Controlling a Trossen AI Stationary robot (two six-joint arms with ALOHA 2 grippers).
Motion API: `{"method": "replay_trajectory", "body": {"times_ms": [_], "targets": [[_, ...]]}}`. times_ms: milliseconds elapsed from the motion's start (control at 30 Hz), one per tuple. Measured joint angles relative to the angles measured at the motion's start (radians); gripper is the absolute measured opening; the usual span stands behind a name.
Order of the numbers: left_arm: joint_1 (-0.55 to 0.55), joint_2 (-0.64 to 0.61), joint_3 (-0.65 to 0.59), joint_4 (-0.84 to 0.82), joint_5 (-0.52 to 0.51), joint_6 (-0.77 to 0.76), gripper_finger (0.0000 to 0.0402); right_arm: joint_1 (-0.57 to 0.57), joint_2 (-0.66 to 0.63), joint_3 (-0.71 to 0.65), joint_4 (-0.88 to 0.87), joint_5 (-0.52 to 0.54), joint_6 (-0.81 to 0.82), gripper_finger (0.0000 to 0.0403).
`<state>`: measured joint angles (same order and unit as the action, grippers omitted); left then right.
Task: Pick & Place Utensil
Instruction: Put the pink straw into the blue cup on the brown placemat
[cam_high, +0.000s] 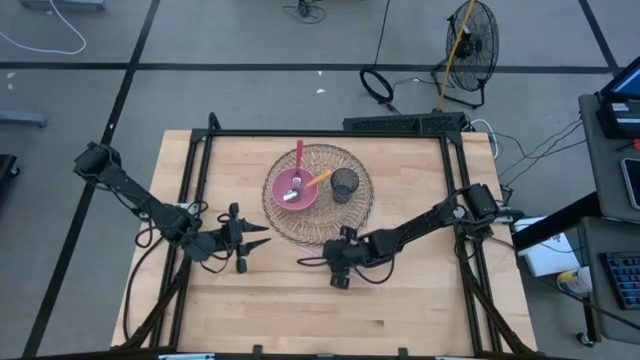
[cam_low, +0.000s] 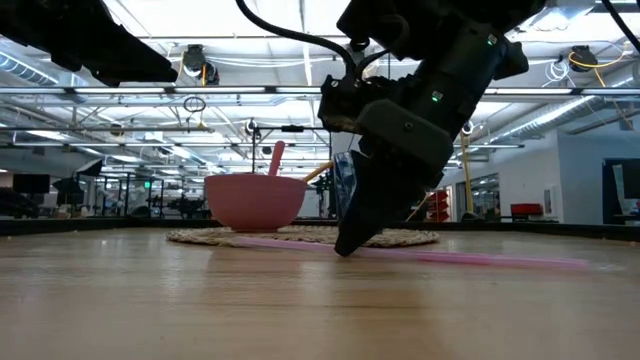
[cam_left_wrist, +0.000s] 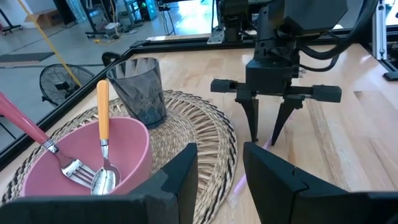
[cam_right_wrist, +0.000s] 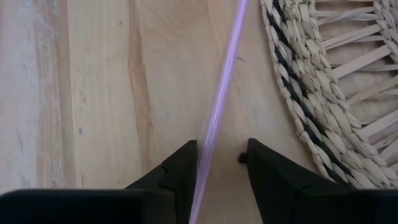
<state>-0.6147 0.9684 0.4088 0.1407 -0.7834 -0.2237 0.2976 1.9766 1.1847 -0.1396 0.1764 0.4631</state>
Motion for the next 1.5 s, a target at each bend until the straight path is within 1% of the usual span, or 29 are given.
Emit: {"method": "replay_trajectory", "body": {"times_ms": [300, 533, 733, 1067, 1300, 1500], "targets": [[-0.001, 0.0, 0.0, -0.001, 0.0, -0.016, 0.0131, 0.001, 0.002, 0.0, -0.001, -0.021, -0.017, 0.0052], [-0.001, 0.0, 0.0, -0.001, 0.0, -0.017, 0.0131, 0.001, -0.002, -0.001, 0.001, -0.04, -0.04, 0.0022], [-0.001, 0.0, 0.0, -0.002, 0.0, -0.017, 0.0131, 0.0, -0.002, -0.002, 0.003, -0.049, -0.068, 0.0012], [-0.001, 0.0, 0.0, -0.003, 0.0, -0.017, 0.0131, 0.0, -0.004, -0.003, 0.013, -0.05, -0.086, 0.001], [-0.001, 0.0, 0.0, -0.003, 0.0, -0.017, 0.0131, 0.002, -0.039, -0.007, 0.005, -0.069, -0.113, 0.001], [-0.001, 0.0, 0.0, -0.003, 0.0, -0.017, 0.0131, 0.001, -0.086, -0.006, 0.023, -0.055, -0.139, 0.001]]}}
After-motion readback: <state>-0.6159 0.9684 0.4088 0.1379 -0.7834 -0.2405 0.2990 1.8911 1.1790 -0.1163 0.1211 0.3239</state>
